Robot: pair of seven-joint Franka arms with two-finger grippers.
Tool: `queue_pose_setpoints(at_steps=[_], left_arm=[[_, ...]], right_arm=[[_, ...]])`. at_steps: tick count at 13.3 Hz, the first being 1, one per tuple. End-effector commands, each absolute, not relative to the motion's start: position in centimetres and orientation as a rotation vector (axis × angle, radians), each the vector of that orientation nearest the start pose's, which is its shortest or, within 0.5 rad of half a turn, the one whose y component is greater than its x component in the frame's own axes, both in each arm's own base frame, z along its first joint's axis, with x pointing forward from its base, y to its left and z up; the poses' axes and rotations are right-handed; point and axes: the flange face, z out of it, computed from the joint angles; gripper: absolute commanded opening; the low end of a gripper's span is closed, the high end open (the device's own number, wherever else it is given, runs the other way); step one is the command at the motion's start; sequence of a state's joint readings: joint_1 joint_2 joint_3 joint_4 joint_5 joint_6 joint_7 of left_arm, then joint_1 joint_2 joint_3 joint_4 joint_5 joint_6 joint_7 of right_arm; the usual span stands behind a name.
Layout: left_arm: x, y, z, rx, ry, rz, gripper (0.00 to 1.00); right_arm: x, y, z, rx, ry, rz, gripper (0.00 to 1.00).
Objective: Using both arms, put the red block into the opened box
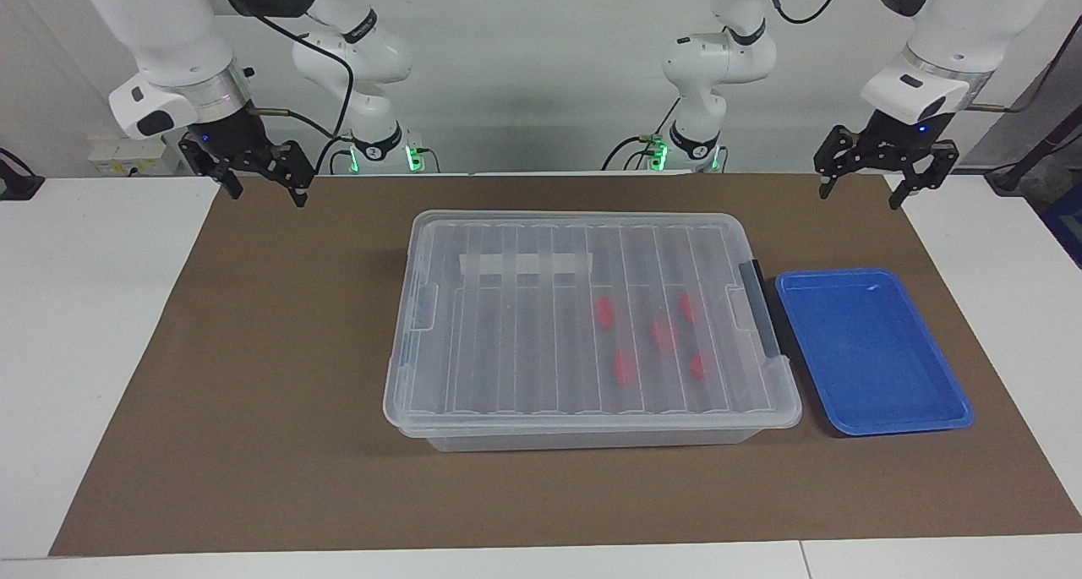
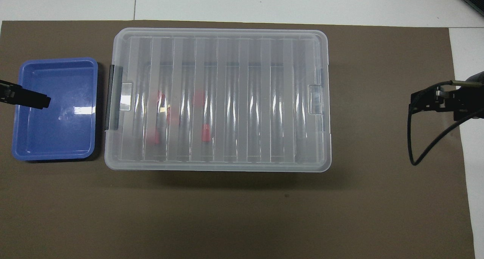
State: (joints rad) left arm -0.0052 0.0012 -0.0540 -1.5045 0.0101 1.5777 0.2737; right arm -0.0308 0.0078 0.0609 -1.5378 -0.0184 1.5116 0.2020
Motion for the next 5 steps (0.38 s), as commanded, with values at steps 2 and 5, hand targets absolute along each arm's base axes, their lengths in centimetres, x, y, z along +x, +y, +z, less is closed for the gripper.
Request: queue_pose_setpoints(at_steps=[2, 5], left_arm=[[54.27, -3.35, 65.6, -3.09, 0.529, -0.093, 1.0], [53.92, -3.52, 64.97, -3.09, 0.529, -0.086, 1.0]], right_arm=[[54.66, 1.48, 63.19, -3.146, 0.26, 0.061, 1.0], [54.68, 1.5, 63.0, -3.144, 0.259, 0.063, 1.0]])
